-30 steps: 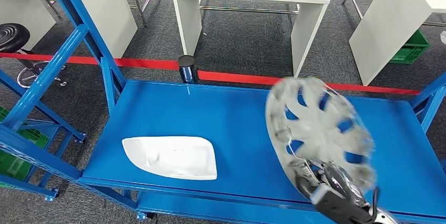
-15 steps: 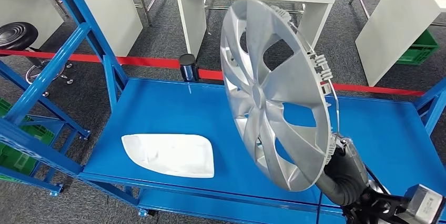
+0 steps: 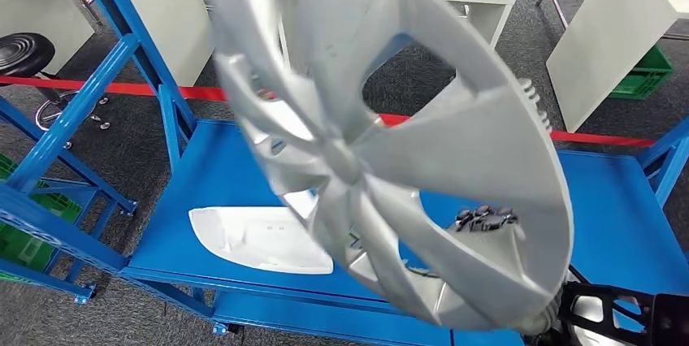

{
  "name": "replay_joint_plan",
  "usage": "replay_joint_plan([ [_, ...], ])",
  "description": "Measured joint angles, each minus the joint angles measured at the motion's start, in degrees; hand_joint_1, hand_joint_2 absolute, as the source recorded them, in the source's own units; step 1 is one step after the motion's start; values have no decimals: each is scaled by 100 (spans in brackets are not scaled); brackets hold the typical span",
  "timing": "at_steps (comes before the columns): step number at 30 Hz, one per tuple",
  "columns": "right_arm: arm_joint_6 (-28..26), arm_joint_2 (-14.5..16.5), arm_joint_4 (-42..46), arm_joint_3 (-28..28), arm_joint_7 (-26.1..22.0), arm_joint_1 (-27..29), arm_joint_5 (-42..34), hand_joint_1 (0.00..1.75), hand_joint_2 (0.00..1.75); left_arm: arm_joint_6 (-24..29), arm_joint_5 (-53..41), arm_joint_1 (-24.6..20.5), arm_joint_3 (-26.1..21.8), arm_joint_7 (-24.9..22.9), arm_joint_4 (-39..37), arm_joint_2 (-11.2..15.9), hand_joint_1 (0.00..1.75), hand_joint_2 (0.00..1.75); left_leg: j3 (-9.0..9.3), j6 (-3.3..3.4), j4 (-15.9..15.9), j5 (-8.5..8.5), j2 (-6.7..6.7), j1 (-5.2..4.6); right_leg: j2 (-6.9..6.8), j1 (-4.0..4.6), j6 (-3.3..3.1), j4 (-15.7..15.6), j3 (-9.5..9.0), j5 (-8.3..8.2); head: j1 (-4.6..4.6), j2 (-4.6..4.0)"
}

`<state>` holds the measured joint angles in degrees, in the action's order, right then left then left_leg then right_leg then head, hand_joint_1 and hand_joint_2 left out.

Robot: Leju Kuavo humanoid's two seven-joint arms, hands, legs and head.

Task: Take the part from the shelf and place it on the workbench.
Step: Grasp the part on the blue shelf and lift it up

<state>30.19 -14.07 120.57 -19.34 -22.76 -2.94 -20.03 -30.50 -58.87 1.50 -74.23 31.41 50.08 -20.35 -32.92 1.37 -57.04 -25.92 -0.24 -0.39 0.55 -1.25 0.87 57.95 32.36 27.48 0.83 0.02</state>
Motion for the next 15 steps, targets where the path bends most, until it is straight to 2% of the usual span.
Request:
replay_joint_plan([
  [2, 172, 15, 41, -131, 170, -209, -121, 175, 175, -42, -142, 9, 10, 89, 28, 4, 0, 175, 60, 43, 101, 68, 20, 27, -9, 7, -8, 298, 144, 164, -10, 0],
  [4, 321, 39, 56, -258, 369, -400, -226, 175, 175, -76, -286, 9, 18, 165, 31, 9, 0, 175, 57, 73, 125, 107, 34, 35, -14, 6, -55, 1006, 471, 487, -17, 0],
  [5, 372, 50, 56, -315, 434, -468, -250, 175, 175, -79, -350, 10, 21, 193, 31, 13, 0, 175, 45, 79, 115, 116, 36, 33, -14, 3, -54, 1355, 628, 614, -15, 0],
  [6, 407, 59, 55, -364, 473, -519, -255, 175, 175, -74, -404, 10, 24, 218, 29, 17, 0, 175, 31, 80, 103, 117, 32, 33, -15, -3, -30, 1555, 714, 668, -15, 0],
  [7, 433, 65, 55, -402, 486, -563, -244, 175, 175, -64, -443, 13, 27, 237, 27, 23, 0, 175, 17, 80, 84, 118, 27, 35, -17, -11, 17, 1543, 696, 633, -16, 0],
  [8, 453, 68, 54, -429, 482, -604, -222, 175, 175, -51, -477, 16, 30, 252, 24, 29, 0, 175, 1, 76, 57, 116, 21, 40, -22, -22, 78, 1295, 561, 515, -16, 0],
  [9, 475, 67, 54, -447, 463, -640, -193, 175, 175, -37, -505, 19, 35, 266, 19, 37, 0, 175, -19, 67, 20, 111, 14, 44, -33, -35, 135, 886, 347, 357, -17, 0],
  [10, 500, 66, 52, -462, 435, -672, -167, 175, 175, -22, -525, 20, 40, 278, 15, 46, 0, 175, -48, 45, -24, 102, 8, 35, -41, -32, 155, 513, 155, 225, -15, 0],
  [11, 520, 64, 52, -475, 407, -697, -149, 175, 175, -11, -546, 21, 45, 289, 12, 55, 0, 175, -81, 20, -72, 93, 4, 26, -45, -30, 143, 236, 21, 126, -12, 0],
  [12, 533, 61, 52, -487, 383, -713, -139, 175, 175, -3, -562, 21, 49, 298, 9, 66, 0, 175, -112, -14, -108, 93, 2, 18, -45, -19, 111, 104, -33, 77, -8, 0],
  [15, 546, 60, 52, -515, 355, -738, -130, 175, 175, 3, -579, 24, 50, 307, -2, 91, 0, 175, -171, -119, -144, 121, 1, 32, -32, -8, -19, 90, 13, 4, -7, 0],
])
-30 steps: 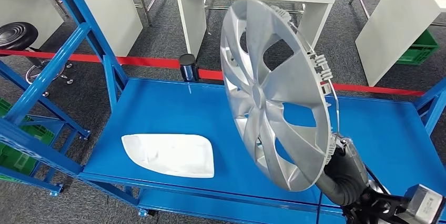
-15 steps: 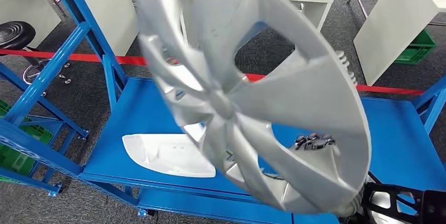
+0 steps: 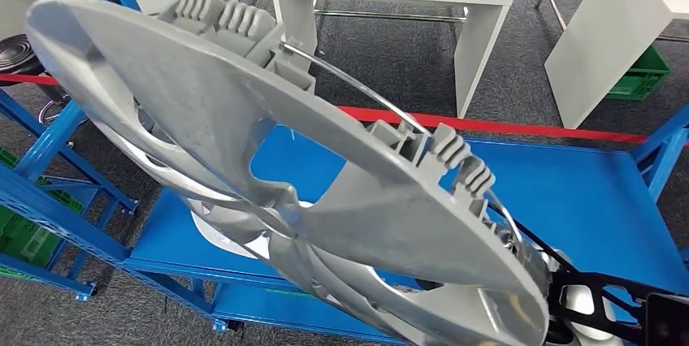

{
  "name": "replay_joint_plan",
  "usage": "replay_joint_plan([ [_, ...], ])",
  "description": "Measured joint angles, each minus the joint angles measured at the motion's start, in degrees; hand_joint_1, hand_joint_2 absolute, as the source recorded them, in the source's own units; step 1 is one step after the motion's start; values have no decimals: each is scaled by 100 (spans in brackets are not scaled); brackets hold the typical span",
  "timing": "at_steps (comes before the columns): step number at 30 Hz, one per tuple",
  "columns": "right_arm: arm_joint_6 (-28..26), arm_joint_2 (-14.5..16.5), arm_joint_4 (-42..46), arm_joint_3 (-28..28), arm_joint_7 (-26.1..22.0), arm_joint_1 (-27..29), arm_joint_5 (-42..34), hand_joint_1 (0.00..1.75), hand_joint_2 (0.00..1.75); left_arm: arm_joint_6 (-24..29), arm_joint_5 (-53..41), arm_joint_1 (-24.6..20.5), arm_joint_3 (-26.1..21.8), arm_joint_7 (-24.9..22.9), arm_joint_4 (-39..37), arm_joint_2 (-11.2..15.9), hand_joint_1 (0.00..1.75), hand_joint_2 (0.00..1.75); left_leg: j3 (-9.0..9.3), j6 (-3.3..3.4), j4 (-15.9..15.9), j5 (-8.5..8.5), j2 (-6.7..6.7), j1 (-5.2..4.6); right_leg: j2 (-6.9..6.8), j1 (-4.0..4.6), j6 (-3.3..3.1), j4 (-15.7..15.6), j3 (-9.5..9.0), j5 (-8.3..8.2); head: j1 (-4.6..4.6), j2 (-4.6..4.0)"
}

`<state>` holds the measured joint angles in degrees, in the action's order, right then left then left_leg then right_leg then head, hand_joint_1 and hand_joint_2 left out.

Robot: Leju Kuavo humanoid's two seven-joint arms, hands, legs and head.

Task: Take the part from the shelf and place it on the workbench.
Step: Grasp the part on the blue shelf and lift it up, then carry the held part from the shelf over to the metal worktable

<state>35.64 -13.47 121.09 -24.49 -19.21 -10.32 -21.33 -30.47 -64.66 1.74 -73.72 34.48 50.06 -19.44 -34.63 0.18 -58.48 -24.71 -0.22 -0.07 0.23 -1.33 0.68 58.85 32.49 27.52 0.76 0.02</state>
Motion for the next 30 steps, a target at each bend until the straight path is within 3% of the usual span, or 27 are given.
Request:
replay_joint_plan([
  [1, 1, 1, 0, -4, -3, -13, 9, 175, 175, 3, -3, 2, 0, 2, -5, 8, 0, 175, -34, -35, -61, -68, 0, 11, -3, -11, -46, -7, 22, -33, 4, 0],
  [3, 5, 1, -1, -11, -43, -39, 60, 175, 175, 20, -31, 3, 0, 9, -15, 24, 0, 175, -199, -101, -497, -447, 3, 39, -13, -31, -118, -17, 90, -103, 27, 0],
  [5, 17, -7, -9, -22, -145, -49, 127, 175, 175, 42, -89, 1, -1, 13, -29, 37, 0, 175, -435, -146, -1239, -928, 7, 67, -20, -17, -142, -13, 185, -177, 45, 0],
  [6, 27, -14, -17, -28, -208, -50, 148, 175, 175, 48, -118, 0, -2, 13, -36, 45, 0, 175, -488, -155, -1501, -1060, 7, 76, -22, -10, -139, -11, 236, -216, 45, 0],
  [7, 37, -22, -25, -32, -271, -50, 162, 175, 175, 46, -147, -2, -6, 10, -41, 50, 0, 175, -438, -154, -1562, -1088, 8, 81, -22, -5, -134, -9, 287, -259, 45, 0],
  [8, 47, -32, -32, -34, -334, -50, 172, 175, 175, 32, -177, -6, -17, -3, -38, 52, 0, 175, -265, -144, -1383, -1019, 8, 82, -21, -3, -124, -9, 335, -301, 45, 0],
  [11, 60, -48, -39, -10, -472, -56, 189, 175, 175, -49, -276, -29, -65, -68, 37, 49, 0, 175, 543, -75, -182, -697, 0, 58, -18, 4, -57, -19, 423, -428, 39, 0],
  [12, 62, -50, -39, 2, -492, -63, 192, 175, 175, -69, -298, -39, -79, -84, 72, 46, 0, 175, 665, -44, 41, -646, -4, 35, -23, 3, -19, -26, 434, -467, 34, 0],
  [15, 92, -55, -45, 28, -538, -71, 177, 175, 175, -124, -350, -48, -144, -120, 180, 34, 0, 175, 621, 81, 125, -506, -3, -17, -38, -23, 98, -74, 453, -590, 22, 0],
  [16, 119, -56, -46, 39, -568, -67, 153, 175, 175, -149, -381, -49, -173, -134, 228, 26, 0, 175, 591, 130, 161, -425, 9, -13, -37, -24, 103, -49, 488, -556, 18, 0],
  [18, 176, -59, -46, 71, -634, -63, 76, 175, 175, -202, -449, -53, -224, -165, 344, 3, 0, 175, 481, 214, 229, -240, 34, 6, -31, -14, 39, 289, 643, -209, -1, 0],
  [20, 226, -56, -46, 113, -678, -49, -13, 175, 175, -263, -509, -50, -268, -197, 455, -16, 0, 175, 308, 255, 228, -93, 44, -20, -29, -8, -29, 1020, 849, 321, -19, 0],
  [21, 245, -53, -46, 134, -689, -38, -46, 175, 175, -288, -533, -46, -291, -211, 500, -24, 0, 175, 210, 261, 224, -21, 45, -37, -29, -7, -20, 1363, 898, 481, -22, 0],
  [22, 256, -50, -46, 152, -694, -29, -67, 175, 175, -303, -546, -43, -314, -221, 537, -32, 0, 175, 113, 265, 220, 49, 46, -53, -30, -6, 15, 1562, 864, 535, -23, 0],
  [23, 260, -48, -46, 166, -696, -21, -76, 175, 175, -310, -555, -41, -332, -226, 567, -38, 0, 175, 21, 264, 215, 116, 47, -66, -30, -5, 63, 1554, 727, 488, -23, 0],
  [24, 262, -46, -46, 177, -695, -16, -79, 175, 175, -312, -560, -40, -348, -228, 593, -44, 0, 175, -65, 257, 206, 180, 45, -75, -30, 0, 105, 1335, 488, 390, -23, 0],
  [25, 263, -44, -45, 186, -695, -15, -79, 175, 175, -313, -562, -41, -361, -230, 618, -51, 0, 175, -138, 246, 188, 236, 43, -80, -32, 7, 126, 951, 169, 303, -23, 0],
  [27, 266, -35, -40, 197, -696, -22, -80, 175, 175, -314, -564, -39, -375, -231, 660, -66, 0, 175, -264, 200, 143, 335, 41, -97, -33, 43, 81, 107, -421, 320, -19, 0],
  [28, 267, -30, -35, 201, -697, -28, -83, 175, 175, -315, -565, -36, -381, -233, 679, -73, 0, 175, -303, 171, 123, 385, 43, -97, -31, 64, 38, -140, -562, 360, -18, 0],
  [30, 275, -19, -27, 210, -698, -33, -109, 175, 175, -333, -577, -27, -395, -238, 716, -79, 0, 175, -343, 103, 120, 484, 43, -83, -29, 88, -45, -234, -547, 349, -13, 0],
])
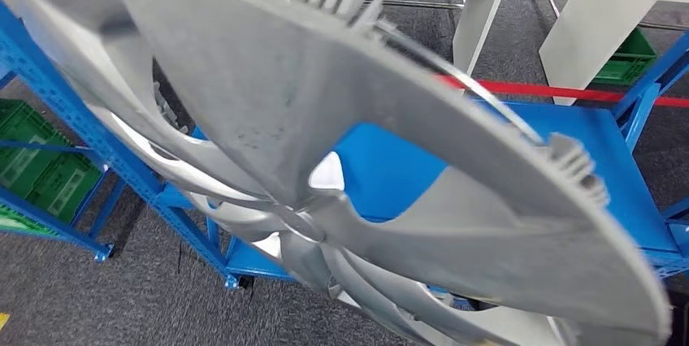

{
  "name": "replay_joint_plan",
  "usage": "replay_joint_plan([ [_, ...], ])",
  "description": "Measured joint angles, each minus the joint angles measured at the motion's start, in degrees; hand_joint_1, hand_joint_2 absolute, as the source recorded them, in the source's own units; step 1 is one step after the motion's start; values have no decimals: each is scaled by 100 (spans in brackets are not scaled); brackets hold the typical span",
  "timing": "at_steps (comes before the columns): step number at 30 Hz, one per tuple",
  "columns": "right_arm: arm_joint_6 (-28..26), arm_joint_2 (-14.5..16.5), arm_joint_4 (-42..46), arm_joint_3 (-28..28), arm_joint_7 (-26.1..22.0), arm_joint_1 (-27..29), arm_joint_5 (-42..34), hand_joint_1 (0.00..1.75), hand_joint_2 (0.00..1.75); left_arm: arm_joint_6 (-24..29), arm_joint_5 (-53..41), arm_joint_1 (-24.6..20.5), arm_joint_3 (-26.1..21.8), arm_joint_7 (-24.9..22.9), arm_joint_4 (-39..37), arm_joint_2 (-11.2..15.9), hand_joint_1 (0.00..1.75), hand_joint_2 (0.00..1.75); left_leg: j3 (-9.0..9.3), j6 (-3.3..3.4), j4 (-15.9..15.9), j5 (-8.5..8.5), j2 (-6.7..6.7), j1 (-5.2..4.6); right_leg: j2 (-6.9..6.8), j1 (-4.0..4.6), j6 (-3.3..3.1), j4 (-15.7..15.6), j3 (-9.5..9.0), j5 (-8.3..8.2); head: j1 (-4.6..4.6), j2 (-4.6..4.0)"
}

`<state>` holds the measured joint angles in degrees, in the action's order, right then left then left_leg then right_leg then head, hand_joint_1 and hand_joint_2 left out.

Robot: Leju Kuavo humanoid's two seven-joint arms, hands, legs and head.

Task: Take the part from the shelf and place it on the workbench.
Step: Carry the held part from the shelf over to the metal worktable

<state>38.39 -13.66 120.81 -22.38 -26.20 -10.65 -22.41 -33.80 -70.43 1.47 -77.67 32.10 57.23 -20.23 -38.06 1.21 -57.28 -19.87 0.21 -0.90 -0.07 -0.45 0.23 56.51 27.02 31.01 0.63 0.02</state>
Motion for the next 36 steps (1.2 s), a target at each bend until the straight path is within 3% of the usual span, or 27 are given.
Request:
replay_joint_plan([
  [1, 14, 8, 2, 8, 2, -4, -38, 175, 175, -28, -11, 6, -10, -7, 30, -2, 0, 175, -26, -38, -24, -15, -8, 15, -4, -7, -39, -4, 38, -46, -7, 0],
  [2, 39, 20, 3, 20, 7, -2, -99, 175, 175, -70, -21, 18, -19, -23, 66, -4, 0, 175, -65, -78, -113, -140, -16, 33, -13, -19, -85, -6, 79, -102, 0, 0],
  [3, 72, 38, 3, 35, 17, 2, -185, 175, 175, -121, -26, 31, -29, -51, 110, -4, 0, 175, -125, -119, -301, -369, -24, 52, -21, -36, -122, -14, 130, -164, 5, 0],
  [5, 147, 77, 1, 76, 58, 19, -368, 175, 175, -219, 1, 50, -58, -130, 200, -8, 0, 175, -270, -198, -969, -981, -27, 108, -29, -40, -161, -10, 255, -285, 23, 0],
  [6, 179, 94, -5, 96, 78, 39, -445, 175, 175, -259, 37, 52, -80, -177, 245, -8, 0, 175, -318, -228, -1319, -1171, -27, 133, -29, -39, -157, -7, 317, -347, 25, 0],
  [7, 217, 110, -17, 115, 92, 73, -504, 175, 175, -291, 91, 52, -105, -228, 290, -8, 0, 175, -313, -250, -1568, -1225, -26, 157, -29, -40, -147, -3, 385, -410, 24, 0],
  [8, 261, 125, -37, 135, 96, 119, -547, 175, 175, -314, 162, 51, -126, -290, 336, -8, 0, 175, -231, -262, -1651, -1149, -26, 178, -28, -40, -131, 2, 456, -471, 25, 0],
  [9, 303, 141, -59, 159, 92, 170, -568, 175, 175, -325, 249, 51, -139, -360, 384, -8, 0, 175, -43, -264, -1522, -995, -26, 194, -27, -40, -114, 7, 524, -530, 25, 0],
  [10, 340, 163, -83, 189, 97, 217, -580, 175, 175, -328, 356, 54, -146, -435, 433, -8, 0, 175, 248, -257, -1203, -856, -30, 204, -25, -41, -93, 14, 588, -585, 26, 0],
  [11, 361, 191, -101, 222, 118, 256, -580, 175, 175, -324, 479, 58, -146, -510, 484, -8, 0, 175, 583, -242, -772, -820, -34, 203, -23, -36, -67, 19, 640, -634, 27, 0],
  [13, 355, 253, -125, 276, 211, 300, -576, 175, 175, -308, 769, 78, -127, -646, 584, -8, 0, 175, 1068, -189, -50, -920, -47, 172, -29, -31, 3, 21, 692, -725, 21, 1],
  [14, 344, 280, -133, 295, 260, 317, -576, 175, 175, -296, 911, 94, -103, -706, 630, -8, 0, 175, 1143, -155, 107, -978, -50, 145, -36, -37, 46, 13, 706, -768, 19, 1],
  [16, 328, 314, -152, 328, 314, 353, -581, 175, 175, -277, 1097, 141, -42, -795, 712, -10, 0, 175, 1089, -64, 178, -905, -32, 116, -44, -59, 116, 12, 736, -821, 18, 0],
  [17, 324, 324, -160, 349, 322, 369, -586, 175, 175, -270, 1140, 163, -11, -820, 748, -10, 0, 175, 1038, -6, 203, -837, -17, 114, -39, -66, 113, 90, 789, -739, 10, 0],
  [19, 317, 335, -173, 384, 325, 387, -593, 175, 175, -268, 1168, 187, 33, -844, 790, -13, 0, 175, 895, 87, 241, -679, 8, 119, -28, -69, 31, 551, 975, -307, -13, 0],
  [21, 311, 343, -184, 398, 339, 396, -585, 175, 175, -250, 1236, 216, 69, -882, 806, -15, 0, 175, 714, 123, 232, -528, -9, 94, -22, -66, -18, 1292, 1161, 171, -31, 0],
  [22, 303, 346, -190, 403, 357, 406, -562, 175, 175, -228, 1320, 243, 104, -926, 811, -19, 0, 175, 623, 125, 226, -454, -23, 82, -21, -65, 6, 1580, 1186, 267, -33, 0],
  [23, 292, 350, -197, 410, 378, 421, -522, 175, 175, -197, 1458, 281, 163, -1000, 823, -21, 0, 175, 523, 120, 214, -379, -44, 72, -18, -65, 59, 1704, 1124, 236, -34, 0],
  [24, 280, 353, -203, 421, 396, 440, -471, 175, 175, -163, 1621, 324, 243, -1092, 842, -23, 0, 175, 419, 112, 195, -310, -61, 66, -15, -65, 121, 1628, 968, 112, -35, 0],
  [25, 273, 356, -207, 436, 407, 457, -421, 175, 175, -131, 1785, 368, 337, -1184, 868, -25, 0, 175, 317, 99, 164, -249, -82, 65, -13, -65, 166, 1345, 717, -24, -36, 0],
  [26, 267, 362, -210, 455, 412, 470, -375, 175, 175, -98, 1940, 419, 435, -1278, 902, -26, 0, 175, 215, 78, 114, -197, -104, 57, -10, -61, 177, 915, 405, -78, -37, 0],
  [28, 242, 386, -191, 501, 430, 497, -306, 175, 175, -35, 2177, 537, 617, -1435, 990, -27, 0, 175, 81, 24, 21, -112, -132, 46, 1, -39, 115, 171, -57, 15, -26, 0],
  [29, 219, 401, -176, 523, 450, 511, -280, 175, 175, -6, 2280, 610, 705, -1502, 1043, -27, 0, 175, 49, -12, -3, -71, -138, 46, 8, -18, 71, -2, -138, 86, -25, 1],
  [31, 170, 423, -148, 566, 496, 535, -251, 175, 175, 31, 2463, 754, 869, -1606, 1154, -28, 0, 175, 15, -83, -7, 8, -143, 61, 8, -16, -2, -23, -73, 42, -27, 1],
  [32, 158, 432, -139, 586, 510, 542, -246, 175, 175, 40, 2531, 817, 942, -1644, 1203, -33, 0, 175, -22, -121, -50, -58, -138, 72, 3, -24, -48, -16, -24, -14, -24, 1],
  [33, 151, 440, -128, 605, 519, 552, -246, 175, 175, 48, 2584, 871, 1008, -1673, 1246, -36, 0, 175, -74, -157, -180, -240, -129, 84, -7, -41, -88, -20, 34, -79, -11, 0],
  [36, 150, 470, -96, 662, 521, 598, -258, 175, 175, 91, 2667, 968, 1176, -1729, 1330, -39, 0, 175, -279, -254, -1145, -1110, -89, 128, -29, -42, -133, -15, 230, -272, 21, 0],
])
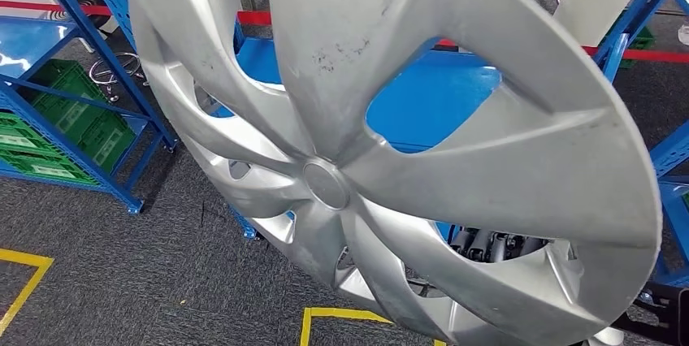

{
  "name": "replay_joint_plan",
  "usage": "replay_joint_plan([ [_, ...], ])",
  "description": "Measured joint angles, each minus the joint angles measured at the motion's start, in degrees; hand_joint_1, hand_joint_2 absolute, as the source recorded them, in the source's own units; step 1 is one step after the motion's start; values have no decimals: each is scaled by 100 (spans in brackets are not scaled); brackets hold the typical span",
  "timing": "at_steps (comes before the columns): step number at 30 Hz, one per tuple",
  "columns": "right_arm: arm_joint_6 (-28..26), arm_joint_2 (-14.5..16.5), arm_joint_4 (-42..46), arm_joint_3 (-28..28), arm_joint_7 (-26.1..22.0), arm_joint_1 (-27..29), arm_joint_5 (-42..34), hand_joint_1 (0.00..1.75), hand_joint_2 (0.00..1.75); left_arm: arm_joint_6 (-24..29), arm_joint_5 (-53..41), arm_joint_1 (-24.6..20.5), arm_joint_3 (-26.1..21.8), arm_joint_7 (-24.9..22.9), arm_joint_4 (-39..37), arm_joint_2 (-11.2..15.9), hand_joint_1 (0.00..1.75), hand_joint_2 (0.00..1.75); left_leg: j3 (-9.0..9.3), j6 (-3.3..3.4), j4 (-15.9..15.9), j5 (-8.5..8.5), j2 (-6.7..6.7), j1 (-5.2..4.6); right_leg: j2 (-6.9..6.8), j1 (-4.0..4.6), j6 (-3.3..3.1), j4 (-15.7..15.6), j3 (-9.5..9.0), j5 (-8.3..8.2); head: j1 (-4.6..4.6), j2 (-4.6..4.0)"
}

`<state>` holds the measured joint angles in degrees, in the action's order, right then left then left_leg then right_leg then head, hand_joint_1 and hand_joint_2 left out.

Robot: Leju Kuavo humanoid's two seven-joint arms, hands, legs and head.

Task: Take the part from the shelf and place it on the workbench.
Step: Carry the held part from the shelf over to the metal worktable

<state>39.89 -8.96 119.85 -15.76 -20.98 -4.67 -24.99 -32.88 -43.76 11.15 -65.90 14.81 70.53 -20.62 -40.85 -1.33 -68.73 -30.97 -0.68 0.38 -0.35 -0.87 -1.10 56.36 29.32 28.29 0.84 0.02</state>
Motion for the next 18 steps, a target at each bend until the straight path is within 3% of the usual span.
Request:
replay_joint_plan([
  [1, 0, 8, 7, 16, 1, 20, -3, 175, 175, 11, 9, 13, 43, -8, 15, -1, 0, 175, -28, -15, -333, -121, 7, 10, -5, 5, 6, 5, 70, -66, 1, 0],
  [2, 0, 14, 11, 26, 5, 40, -8, 175, 175, 16, 11, 21, 79, -12, 23, -2, 0, 175, 7, -21, -531, -104, 15, 17, -9, 9, 14, 11, 142, -132, 2, 0],
  [3, 0, 21, 20, 33, 19, 59, -18, 175, 175, 17, 12, 24, 115, -11, 30, -3, 0, 175, 132, -15, -539, 19, 21, 21, -12, 14, 24, 16, 215, -195, 2, 0],
  [5, 0, 37, 54, 45, 83, 88, -73, 175, 175, 15, -1, 27, 172, 12, 50, -2, 0, 175, 693, 35, 71, 265, 29, 17, -14, 27, 46, 22, 337, -307, 3, 0],
  [7, 7, 63, 105, 61, 160, 116, -143, 175, 175, 8, -28, 18, 199, 57, 74, 2, 0, 175, 1309, 109, 939, 201, 28, -12, -19, 45, 99, 24, 399, -402, -3, 0],
  [8, 17, 75, 121, 67, 180, 132, -161, 175, 175, 6, -43, 13, 205, 77, 83, 4, 0, 175, 1467, 146, 1200, 131, 27, -36, -25, 41, 135, 21, 419, -449, -3, 0],
  [9, 30, 84, 131, 71, 185, 155, -169, 175, 175, 7, -65, 10, 207, 95, 85, 7, 0, 175, 1508, 184, 1319, 109, 29, -61, -32, 35, 178, 12, 436, -498, -4, 1],
  [11, 53, 86, 131, 79, 136, 219, -147, 175, 175, 15, -114, 8, 194, 127, 85, 8, 0, 175, 1421, 280, 1379, 230, 45, -75, -35, 17, 232, 18, 493, -530, -2, 1],
  [13, 68, 72, 126, 88, 29, 275, -99, 175, 175, 29, -149, 1, 178, 151, 85, 6, 0, 175, 1268, 375, 1434, 403, 69, -61, -20, 12, 184, 345, 654, -199, -23, 0],
  [15, 83, 46, 122, 93, -61, 319, -59, 175, 175, 37, -158, -2, 177, 159, 85, 4, 0, 175, 1078, 417, 1430, 562, 79, -70, -5, 2, 121, 1065, 870, 330, -42, 0],
  [16, 90, 32, 121, 94, -86, 347, -45, 175, 175, 31, -157, 0, 177, 160, 85, 3, 0, 175, 984, 418, 1421, 639, 81, -78, -3, -2, 138, 1413, 930, 475, -44, 0],
  [17, 97, 20, 120, 96, -100, 374, -32, 175, 175, 20, -150, 1, 178, 160, 85, 2, 0, 175, 885, 415, 1410, 716, 82, -84, -1, -4, 190, 1632, 920, 493, -44, 0],
  [18, 102, 10, 120, 97, -108, 395, -19, 175, 175, 8, -143, 2, 180, 160, 85, 1, 0, 175, 779, 406, 1391, 791, 83, -86, 0, -4, 259, 1662, 817, 399, -45, 0],
])
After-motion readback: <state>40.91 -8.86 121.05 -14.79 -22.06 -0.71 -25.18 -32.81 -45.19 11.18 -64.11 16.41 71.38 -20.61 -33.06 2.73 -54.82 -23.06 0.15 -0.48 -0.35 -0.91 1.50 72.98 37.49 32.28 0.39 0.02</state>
